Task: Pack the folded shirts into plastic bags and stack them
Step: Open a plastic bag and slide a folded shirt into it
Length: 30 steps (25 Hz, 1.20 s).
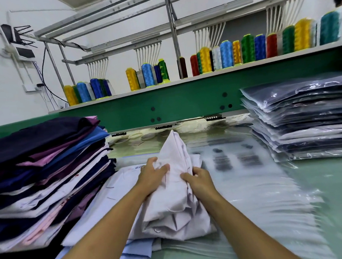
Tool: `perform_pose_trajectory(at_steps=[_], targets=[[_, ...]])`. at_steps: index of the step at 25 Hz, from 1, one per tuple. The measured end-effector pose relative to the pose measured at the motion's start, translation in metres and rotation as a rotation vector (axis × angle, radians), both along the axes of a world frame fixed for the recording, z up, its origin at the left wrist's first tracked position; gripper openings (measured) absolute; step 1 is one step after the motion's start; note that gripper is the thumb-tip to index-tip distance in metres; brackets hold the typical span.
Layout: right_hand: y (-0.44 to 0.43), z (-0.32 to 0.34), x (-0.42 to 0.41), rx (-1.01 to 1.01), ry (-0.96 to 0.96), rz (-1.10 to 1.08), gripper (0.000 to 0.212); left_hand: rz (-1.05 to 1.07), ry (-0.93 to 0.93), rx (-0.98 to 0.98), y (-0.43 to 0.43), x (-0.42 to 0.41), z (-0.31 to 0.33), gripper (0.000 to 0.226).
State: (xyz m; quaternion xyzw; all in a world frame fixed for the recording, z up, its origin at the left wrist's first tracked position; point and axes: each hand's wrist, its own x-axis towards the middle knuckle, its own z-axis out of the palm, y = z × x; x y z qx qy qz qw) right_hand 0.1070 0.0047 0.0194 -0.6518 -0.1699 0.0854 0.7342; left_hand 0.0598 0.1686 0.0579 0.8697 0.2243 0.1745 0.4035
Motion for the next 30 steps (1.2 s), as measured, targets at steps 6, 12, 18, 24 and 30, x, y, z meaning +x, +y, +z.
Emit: perform_pose_trajectory(at_steps=[6,12,18,24,30], targets=[[-0.008,0.031,-0.005,0.236,0.106,0.055,0.02,-0.052,-0.128,0.008,-0.035,0.011,0.031,0.063],[-0.054,0.092,0.003,0.102,-0.07,0.208,0.037,-0.058,-0.449,-0.075,-0.075,0.023,0.05,0.055],[-0.122,0.124,0.027,-0.304,-0.409,-0.031,0.036,-0.261,-0.316,-0.085,-0.099,0.044,0.037,0.036],[-0.169,0.118,0.033,-0.985,-0.749,-0.159,0.031,-0.528,0.258,0.476,-0.089,0.054,-0.01,0.069],[-0.181,0.108,0.041,-1.083,-0.814,-0.181,0.041,-0.576,0.216,0.843,-0.099,0.058,-0.02,0.043]])
